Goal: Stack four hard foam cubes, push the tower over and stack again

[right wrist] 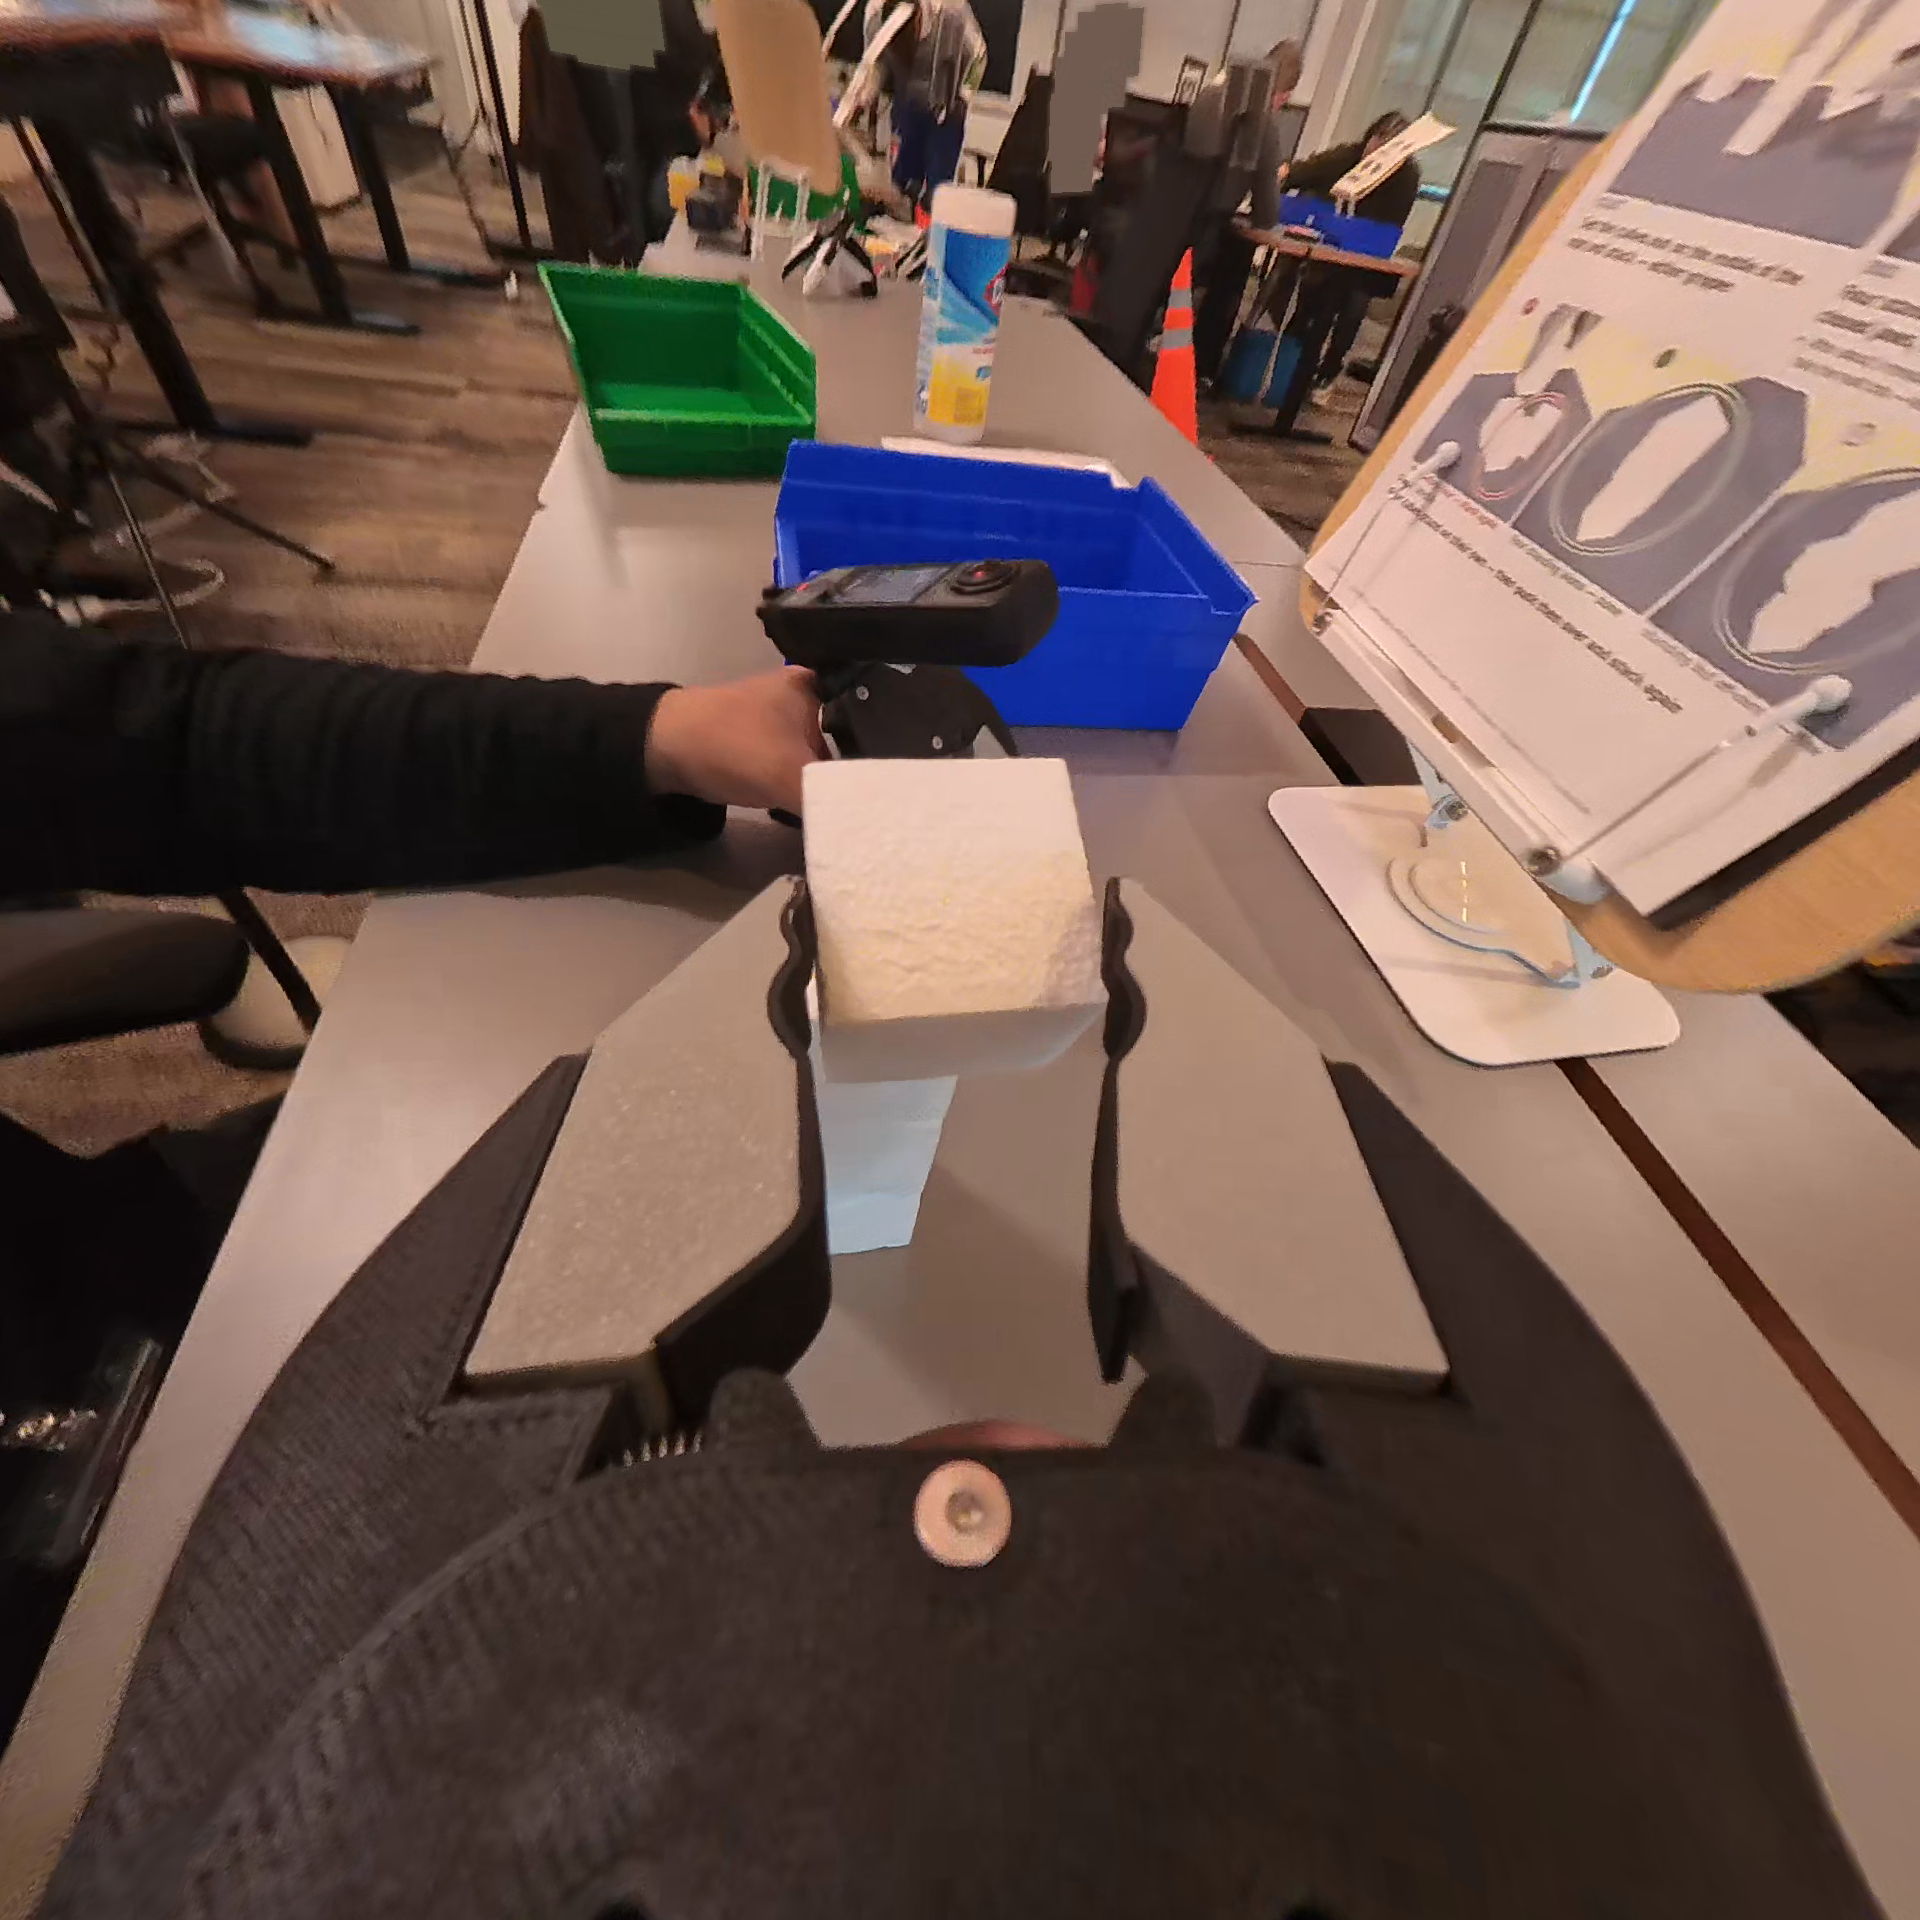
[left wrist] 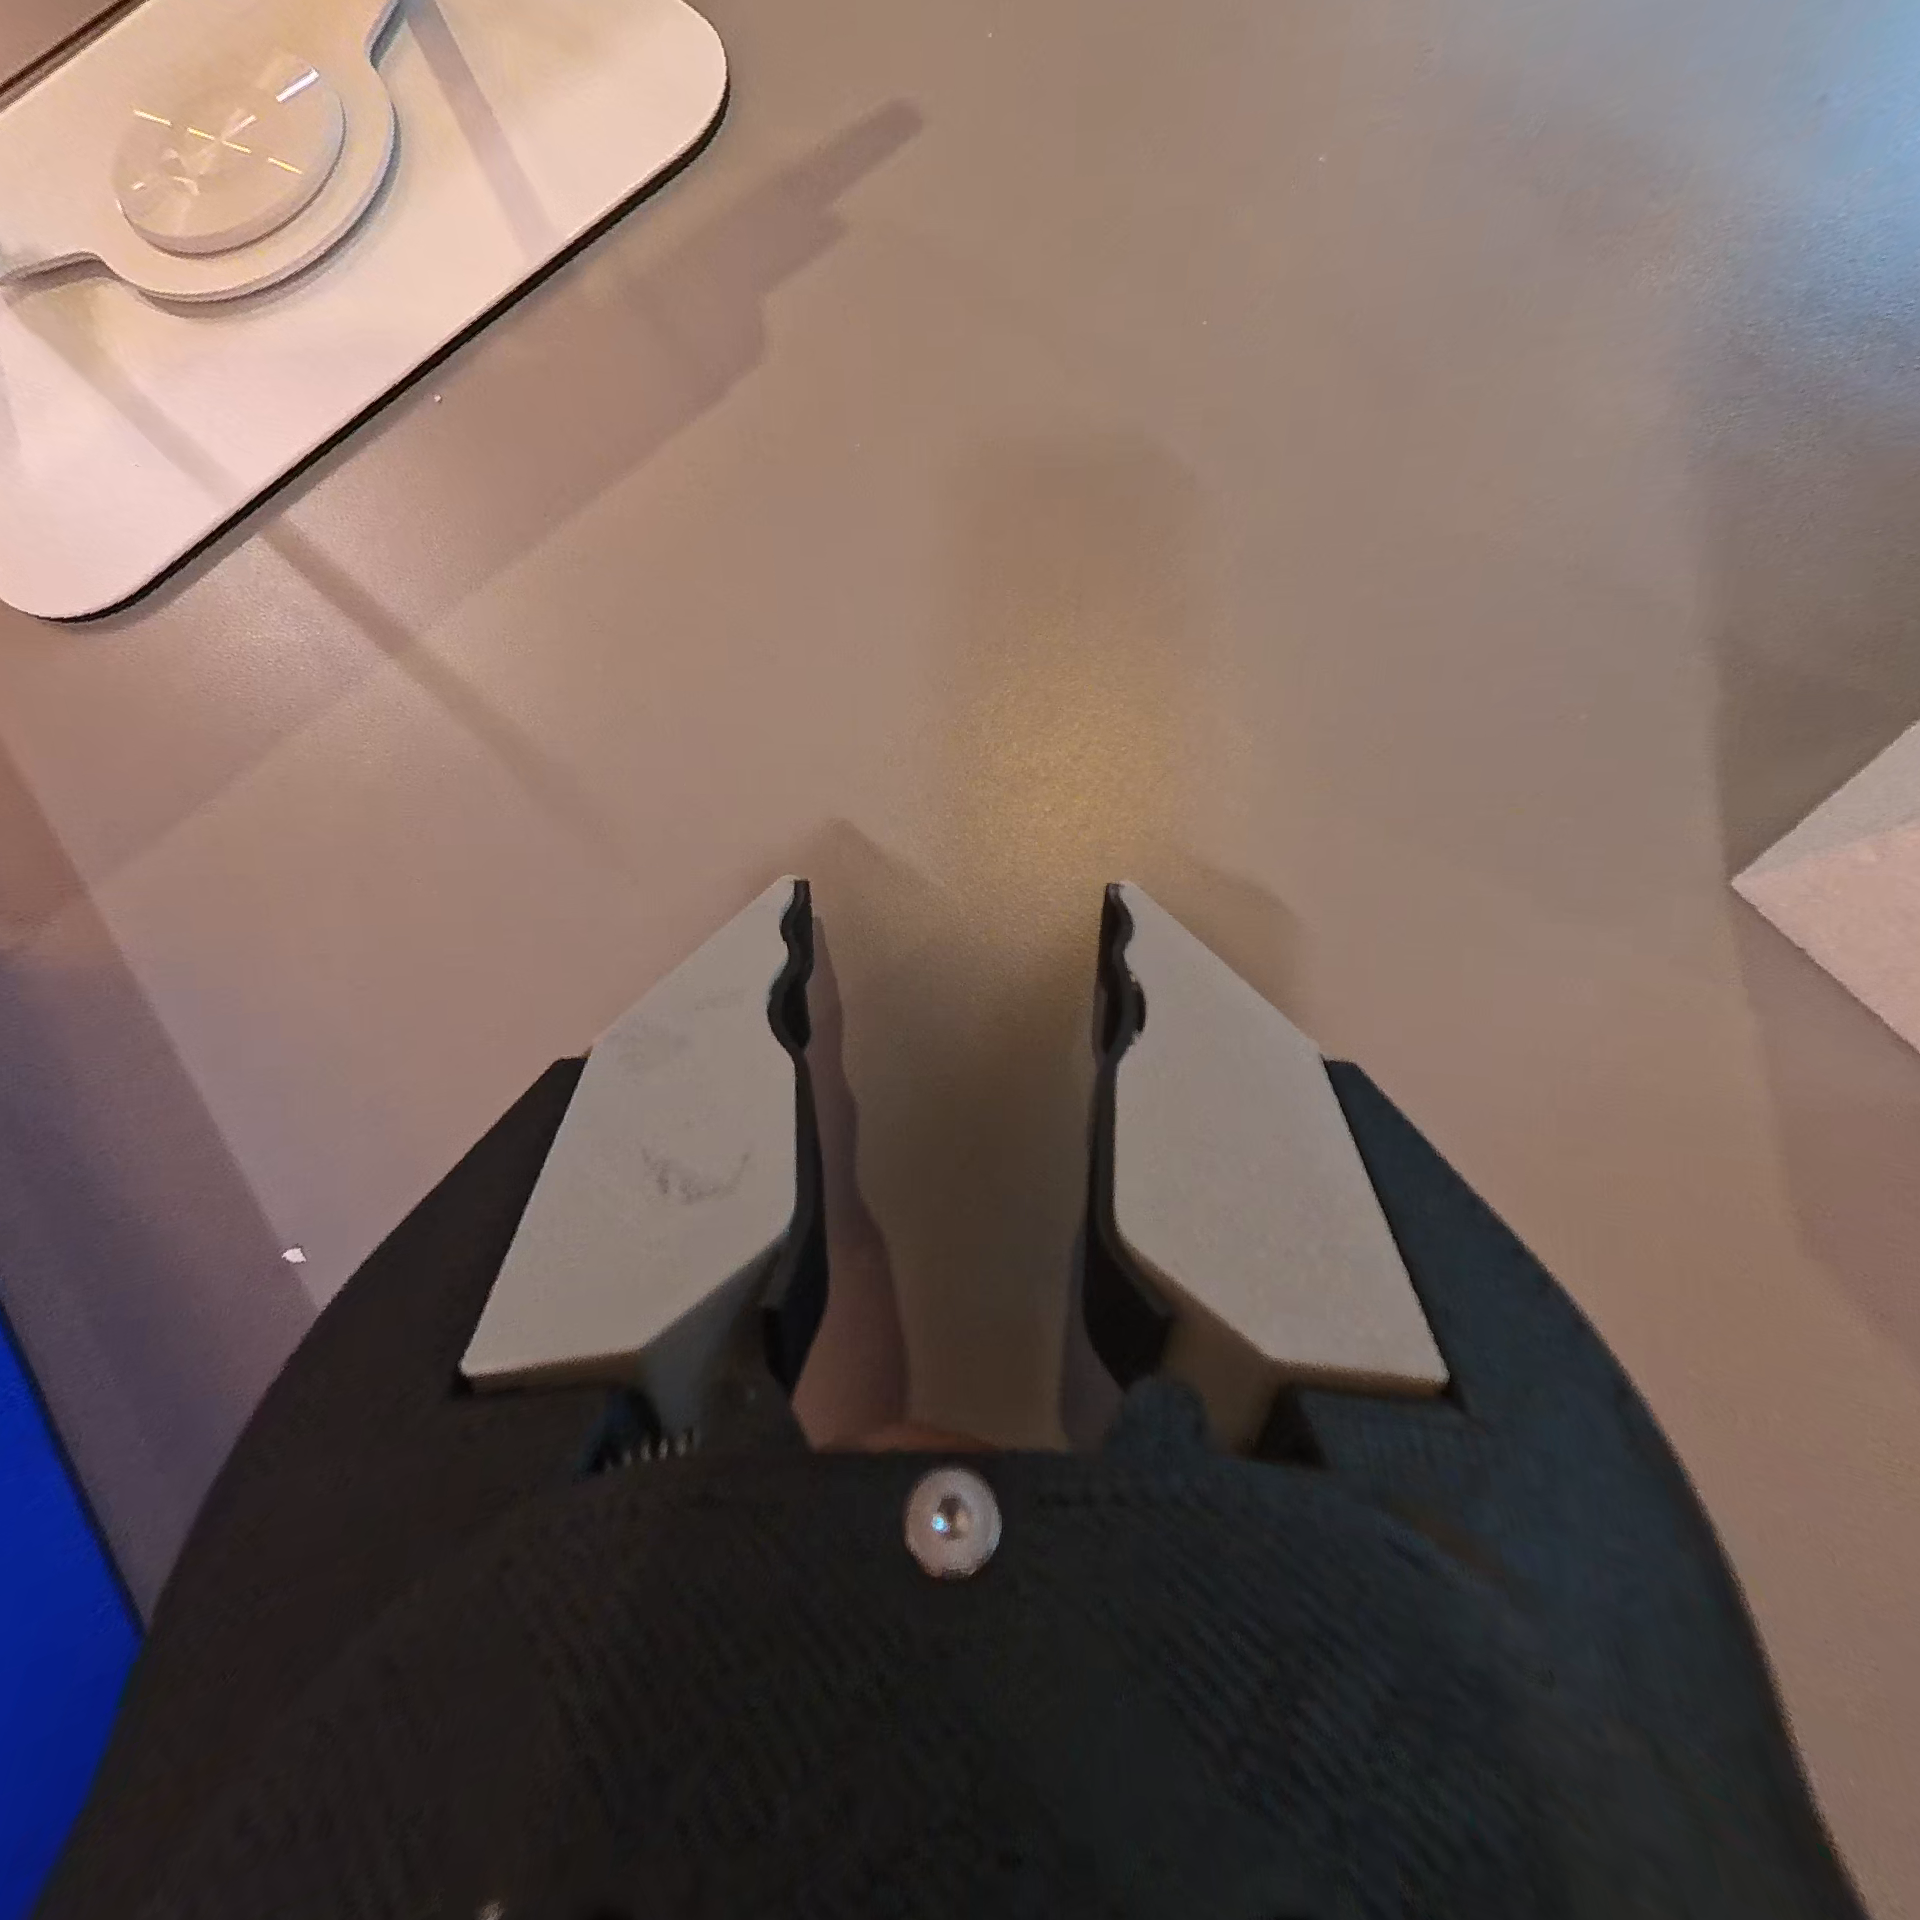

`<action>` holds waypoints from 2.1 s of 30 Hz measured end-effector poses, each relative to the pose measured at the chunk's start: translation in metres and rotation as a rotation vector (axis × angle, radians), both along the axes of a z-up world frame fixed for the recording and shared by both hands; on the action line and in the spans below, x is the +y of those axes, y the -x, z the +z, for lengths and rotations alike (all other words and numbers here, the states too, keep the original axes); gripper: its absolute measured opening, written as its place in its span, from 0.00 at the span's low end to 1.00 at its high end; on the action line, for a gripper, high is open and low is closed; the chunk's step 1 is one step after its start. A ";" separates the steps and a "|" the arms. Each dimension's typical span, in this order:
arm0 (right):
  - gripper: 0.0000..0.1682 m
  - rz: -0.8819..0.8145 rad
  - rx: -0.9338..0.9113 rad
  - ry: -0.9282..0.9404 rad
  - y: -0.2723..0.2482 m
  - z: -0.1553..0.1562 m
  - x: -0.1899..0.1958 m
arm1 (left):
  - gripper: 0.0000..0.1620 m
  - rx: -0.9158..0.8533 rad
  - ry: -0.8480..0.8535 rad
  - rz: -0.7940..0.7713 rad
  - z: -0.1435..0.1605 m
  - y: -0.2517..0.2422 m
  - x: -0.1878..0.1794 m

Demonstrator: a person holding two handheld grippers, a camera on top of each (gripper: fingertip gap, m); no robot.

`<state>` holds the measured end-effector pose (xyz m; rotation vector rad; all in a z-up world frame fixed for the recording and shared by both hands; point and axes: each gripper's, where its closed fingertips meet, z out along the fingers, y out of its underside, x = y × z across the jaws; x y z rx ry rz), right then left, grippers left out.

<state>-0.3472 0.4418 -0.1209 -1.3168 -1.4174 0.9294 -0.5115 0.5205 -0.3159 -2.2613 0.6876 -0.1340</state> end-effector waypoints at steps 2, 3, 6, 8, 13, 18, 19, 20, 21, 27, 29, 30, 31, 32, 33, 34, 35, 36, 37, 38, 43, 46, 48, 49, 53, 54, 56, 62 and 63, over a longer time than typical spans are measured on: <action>0.32 0.016 -0.027 -0.019 0.008 -0.002 -0.004 | 0.33 0.006 -0.001 -0.001 0.000 0.000 0.000; 0.32 0.027 -0.032 -0.017 0.011 -0.002 -0.005 | 0.33 0.008 -0.002 -0.002 0.000 0.000 0.000; 0.32 0.053 -0.050 -0.003 0.018 -0.006 -0.009 | 0.33 0.013 -0.002 -0.004 0.000 0.000 0.000; 0.32 0.061 -0.064 -0.006 0.020 -0.010 -0.011 | 0.33 0.011 -0.001 -0.004 0.000 0.000 -0.001; 0.32 0.058 -0.074 -0.014 0.025 -0.010 -0.012 | 0.33 0.009 0.001 -0.003 0.000 0.000 -0.001; 0.34 0.054 -0.093 -0.027 0.029 -0.011 -0.014 | 0.33 0.004 0.002 -0.003 0.000 -0.001 -0.001; 0.36 0.047 -0.095 -0.033 0.029 -0.011 -0.014 | 0.33 0.004 0.002 -0.003 0.000 0.000 -0.001; 0.36 0.038 -0.094 -0.044 0.030 -0.011 -0.014 | 0.33 0.004 0.002 -0.003 0.000 -0.001 -0.001; 0.38 0.030 -0.088 -0.055 0.030 -0.010 -0.013 | 0.33 0.005 0.002 -0.004 0.000 0.000 0.000; 0.42 0.031 0.075 -0.082 0.022 0.014 -0.015 | 0.33 0.009 0.000 -0.004 0.000 0.000 -0.001; 0.42 0.033 0.115 -0.057 0.015 0.018 -0.013 | 0.33 0.008 0.000 -0.004 0.000 -0.001 -0.001; 0.42 0.030 0.127 -0.043 0.012 0.019 -0.012 | 0.33 0.007 0.001 -0.004 0.000 -0.001 -0.001; 0.42 0.022 0.135 -0.034 0.008 0.018 -0.008 | 0.33 0.005 0.001 -0.005 0.000 -0.001 -0.001; 0.42 0.012 0.139 -0.028 0.005 0.017 -0.005 | 0.33 0.005 0.001 -0.005 0.000 -0.001 -0.001; 0.42 0.003 0.134 -0.024 0.000 0.015 -0.002 | 0.33 0.005 0.001 -0.005 0.000 -0.001 -0.001; 0.41 -0.005 0.123 -0.024 -0.005 0.011 0.001 | 0.33 0.006 0.000 -0.005 0.000 -0.001 -0.001; 0.38 -0.007 0.107 -0.027 -0.010 0.006 0.003 | 0.33 0.005 0.000 -0.005 0.000 -0.001 -0.001; 0.33 0.002 0.092 -0.028 -0.015 0.001 0.004 | 0.33 0.004 0.001 -0.005 0.000 -0.001 -0.001; 0.27 0.012 0.081 -0.025 -0.019 -0.003 0.004 | 0.33 0.002 0.002 -0.005 0.000 -0.001 -0.001; 0.21 0.024 0.069 -0.018 -0.023 -0.008 0.004 | 0.33 0.001 0.002 -0.005 0.000 -0.001 -0.001; 0.07 0.139 -0.062 0.028 -0.029 -0.051 -0.008 | 0.33 -0.005 0.001 -0.006 0.000 -0.002 0.000; 0.07 0.214 -0.199 0.039 -0.026 -0.087 -0.020 | 0.33 -0.006 0.001 -0.005 0.000 -0.002 0.000; 0.07 0.286 -0.266 0.033 -0.023 -0.105 -0.034 | 0.33 0.000 0.001 -0.005 0.001 -0.002 -0.001; 0.07 0.325 -0.292 0.030 -0.023 -0.111 -0.043 | 0.33 0.006 0.001 -0.010 0.001 -0.002 -0.001; 0.07 0.361 -0.384 0.009 -0.027 -0.127 -0.052 | 0.22 -0.040 0.052 -0.162 0.004 -0.023 -0.019; 0.07 0.357 -0.397 0.022 -0.030 -0.129 -0.050 | 0.17 -0.058 0.064 -0.214 0.006 -0.031 -0.026; 0.07 0.348 -0.411 0.053 -0.038 -0.131 -0.047 | 0.14 -0.096 0.064 -0.337 0.013 -0.049 -0.041; 0.08 0.306 -0.411 0.101 -0.058 -0.131 -0.034 | 0.10 -0.166 0.109 -0.622 0.019 -0.093 -0.084; 0.08 0.299 -0.403 0.104 -0.060 -0.129 -0.033 | 0.12 -0.153 0.110 -0.633 0.016 -0.098 -0.086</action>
